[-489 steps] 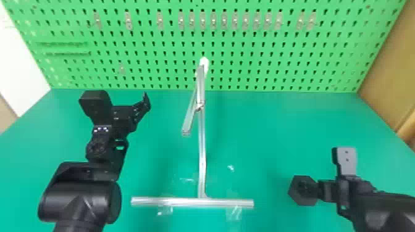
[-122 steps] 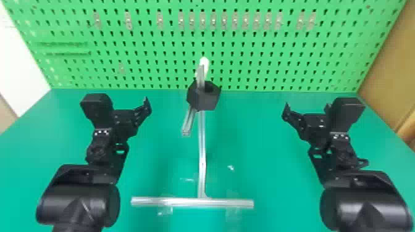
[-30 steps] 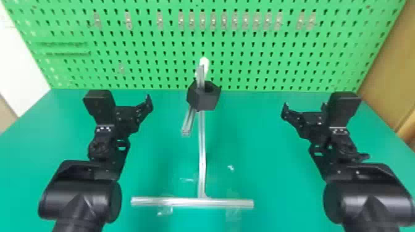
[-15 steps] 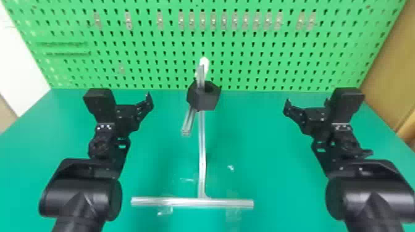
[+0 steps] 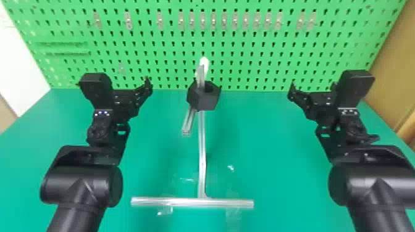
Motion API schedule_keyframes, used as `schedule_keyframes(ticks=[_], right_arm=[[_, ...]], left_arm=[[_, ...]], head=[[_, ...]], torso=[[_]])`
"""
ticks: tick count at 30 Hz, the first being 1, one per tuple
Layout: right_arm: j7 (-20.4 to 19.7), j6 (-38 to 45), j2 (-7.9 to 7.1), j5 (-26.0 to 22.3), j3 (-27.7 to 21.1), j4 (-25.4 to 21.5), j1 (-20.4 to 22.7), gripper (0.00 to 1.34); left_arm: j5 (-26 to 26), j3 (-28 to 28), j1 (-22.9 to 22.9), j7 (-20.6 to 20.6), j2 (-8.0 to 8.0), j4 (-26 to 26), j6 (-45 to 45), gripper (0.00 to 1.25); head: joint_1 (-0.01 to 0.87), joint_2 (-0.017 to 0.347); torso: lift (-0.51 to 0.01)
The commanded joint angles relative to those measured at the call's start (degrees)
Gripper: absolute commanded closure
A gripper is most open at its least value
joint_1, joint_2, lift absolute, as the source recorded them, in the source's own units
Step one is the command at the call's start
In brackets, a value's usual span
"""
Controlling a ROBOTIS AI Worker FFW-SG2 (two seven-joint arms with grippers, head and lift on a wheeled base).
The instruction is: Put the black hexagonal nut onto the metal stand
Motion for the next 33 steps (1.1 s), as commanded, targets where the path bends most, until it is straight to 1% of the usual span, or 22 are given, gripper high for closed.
schedule_keyframes(ticks=[1, 18, 26, 33], right_arm=[[0.0, 0.18, 0.07, 0.31, 0.13, 0.06, 0.37, 0.07], [0.0, 0.88, -0.2, 0.31, 0.48, 0.33, 2.04, 0.07], [0.0, 0.88, -0.37, 0.22, 1.36, 0.94, 1.95, 0.08], [0.0, 0.79, -0.64, -0.22, 1.0, 0.94, 1.77, 0.08]], left_arm=[[-0.03, -0.09, 0.48, 0.0, -0.02, 0.0, 0.0, 0.15], [-0.73, 0.08, 2.94, 0.0, -0.02, 0.09, 0.7, 0.15], [-0.73, -0.01, 2.94, 0.0, -0.1, 0.35, 0.7, 0.15], [-0.73, -0.36, 2.77, 0.0, -0.1, 0.44, 0.7, 0.15]], head=[[0.693, 0.081], [0.693, 0.081], [0.693, 0.081], [0.693, 0.081]], torso=[[-0.001], [-0.001], [-0.001], [-0.001]])
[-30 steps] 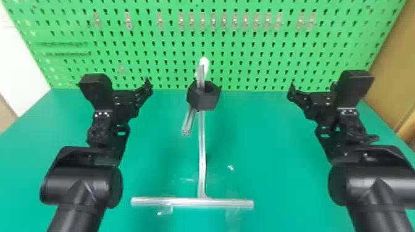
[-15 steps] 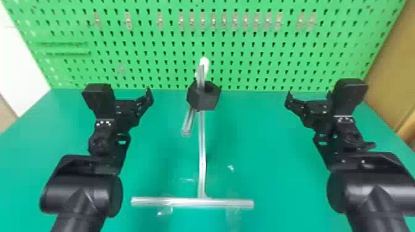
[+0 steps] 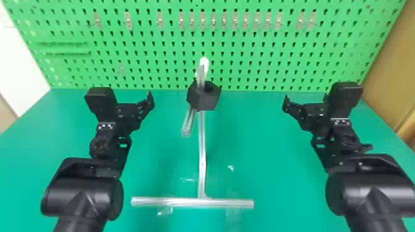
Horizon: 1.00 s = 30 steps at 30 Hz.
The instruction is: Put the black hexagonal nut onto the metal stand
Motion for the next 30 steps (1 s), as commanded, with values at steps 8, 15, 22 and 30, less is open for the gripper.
schedule_keyframes(ticks=[8, 15, 22, 30], right_arm=[[0.0, -0.09, -0.08, -0.29, -0.28, 0.0, -0.01, 0.08], [0.0, -0.09, -0.35, -0.29, -0.28, 0.0, -0.45, 0.08], [-0.09, -0.09, -0.35, -0.29, -0.45, 0.0, -0.8, 0.08], [-0.53, -0.09, -0.26, -0.21, -0.36, 0.36, -0.63, 0.08]], left_arm=[[-0.25, -0.1, -0.7, -0.09, 0.02, 0.02, 0.0, 0.15], [-0.43, -0.27, -1.06, -0.09, 0.02, 0.2, 0.0, 0.15], [-0.69, -0.54, -1.58, -0.17, 0.02, 0.37, 0.0, 0.15], [-0.69, -0.63, -1.41, -0.26, 0.02, 0.81, 0.0, 0.15]], head=[[0.693, 0.081], [0.693, 0.081], [0.693, 0.081], [0.693, 0.081]], torso=[[-0.001], [-0.001], [-0.001], [-0.001]])
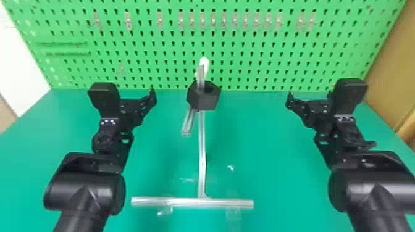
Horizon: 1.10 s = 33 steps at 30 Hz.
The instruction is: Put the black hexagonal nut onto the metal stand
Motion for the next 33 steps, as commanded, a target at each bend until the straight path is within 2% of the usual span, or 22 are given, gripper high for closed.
schedule_keyframes(ticks=[1, 33], right_arm=[[-0.07, 0.0, 0.16, 0.01, 0.19, 0.3, 0.15, 0.08], [-0.33, -1.14, 0.6, -0.6, -1.48, 0.21, 0.94, 0.09]], left_arm=[[0.17, 0.05, 0.12, 0.01, 0.0, 0.13, 0.0, 0.15], [0.88, 0.75, 0.82, 0.01, 0.0, 0.13, -0.44, 0.15]], head=[[0.693, 0.081], [0.693, 0.081]], torso=[[-0.001], [-0.001]])
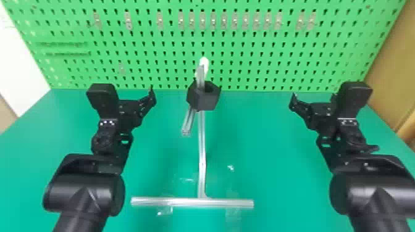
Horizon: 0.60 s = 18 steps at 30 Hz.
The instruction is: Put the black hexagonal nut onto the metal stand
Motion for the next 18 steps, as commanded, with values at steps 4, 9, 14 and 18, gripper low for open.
schedule_keyframes(ticks=[4, 9, 14, 18], right_arm=[[0.0, -0.49, -0.03, -0.15, -0.17, -0.09, 0.18, 0.09], [0.0, -0.58, -0.11, -0.15, -0.26, -0.09, 0.18, 0.09], [0.0, -0.67, -0.2, -0.15, -0.17, 0.0, 0.36, 0.09], [0.0, -0.75, -0.29, -0.15, 0.0, 0.09, 0.45, 0.09]], left_arm=[[0.27, 0.73, 0.85, 0.0, 0.0, 0.0, -0.16, 0.15], [0.27, 1.17, 1.03, 0.0, 0.0, 0.0, -0.24, 0.15], [0.27, 0.99, 1.11, 0.0, 0.0, 0.0, -0.24, 0.15], [0.27, 0.91, 1.03, 0.0, 0.0, 0.0, -0.24, 0.15]], head=[[0.693, 0.081], [0.693, 0.081], [0.693, 0.081], [0.693, 0.081]], torso=[[-0.001], [-0.001], [-0.001], [-0.001]])
